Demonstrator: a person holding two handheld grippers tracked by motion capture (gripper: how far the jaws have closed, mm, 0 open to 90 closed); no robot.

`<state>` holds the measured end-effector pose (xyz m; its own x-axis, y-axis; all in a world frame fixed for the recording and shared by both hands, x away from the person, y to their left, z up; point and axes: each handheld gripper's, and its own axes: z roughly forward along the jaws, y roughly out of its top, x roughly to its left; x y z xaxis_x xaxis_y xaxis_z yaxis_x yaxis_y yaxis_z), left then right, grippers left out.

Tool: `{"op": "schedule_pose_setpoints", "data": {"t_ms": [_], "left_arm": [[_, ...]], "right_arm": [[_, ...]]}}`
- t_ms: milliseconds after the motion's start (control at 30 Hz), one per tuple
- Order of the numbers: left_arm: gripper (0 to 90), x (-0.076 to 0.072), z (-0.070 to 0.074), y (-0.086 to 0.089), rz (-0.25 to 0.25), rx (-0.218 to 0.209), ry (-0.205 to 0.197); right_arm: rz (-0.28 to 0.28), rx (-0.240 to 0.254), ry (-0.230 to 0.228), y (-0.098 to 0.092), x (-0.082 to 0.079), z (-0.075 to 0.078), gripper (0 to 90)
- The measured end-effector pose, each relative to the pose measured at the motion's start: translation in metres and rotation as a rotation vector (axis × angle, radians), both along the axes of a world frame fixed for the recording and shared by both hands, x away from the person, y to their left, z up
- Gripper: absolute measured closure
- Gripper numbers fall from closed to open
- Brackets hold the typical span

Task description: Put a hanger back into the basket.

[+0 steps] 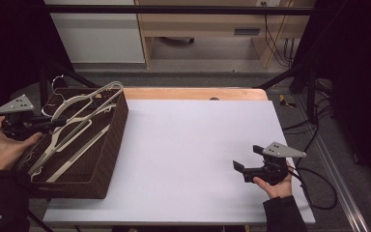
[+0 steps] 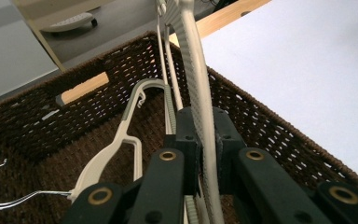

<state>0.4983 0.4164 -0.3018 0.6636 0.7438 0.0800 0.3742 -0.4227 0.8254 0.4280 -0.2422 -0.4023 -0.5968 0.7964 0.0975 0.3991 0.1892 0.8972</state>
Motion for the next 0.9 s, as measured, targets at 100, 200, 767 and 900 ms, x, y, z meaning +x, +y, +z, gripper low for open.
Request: {"op": "schedule_pose_setpoints", "data": {"t_ms": [100, 200, 767, 900], "left_arm": [[83.8, 0.002, 0.002, 0.004, 0.011, 0.007, 0.012], [83.7, 0.004, 0.004, 0.007, 0.014, 0.011, 0.023], [85.2, 0.004, -0.006, 0.023, 0.025, 0.012, 0.072], [85.1, 0.004, -0.012, 0.023, 0.015, -0.006, 0.075]], "right_arm": [[-0.002, -0.001, 0.001, 0.0, 0.0, 0.0, 4.8], [0.005, -0.004, 0.004, 0.0, 0.0, -0.001, 4.7], [0.005, -0.003, 0.008, 0.002, 0.001, -0.001, 4.6], [0.006, -0.007, 0.009, 0.002, 0.001, -0.002, 4.6]]}}
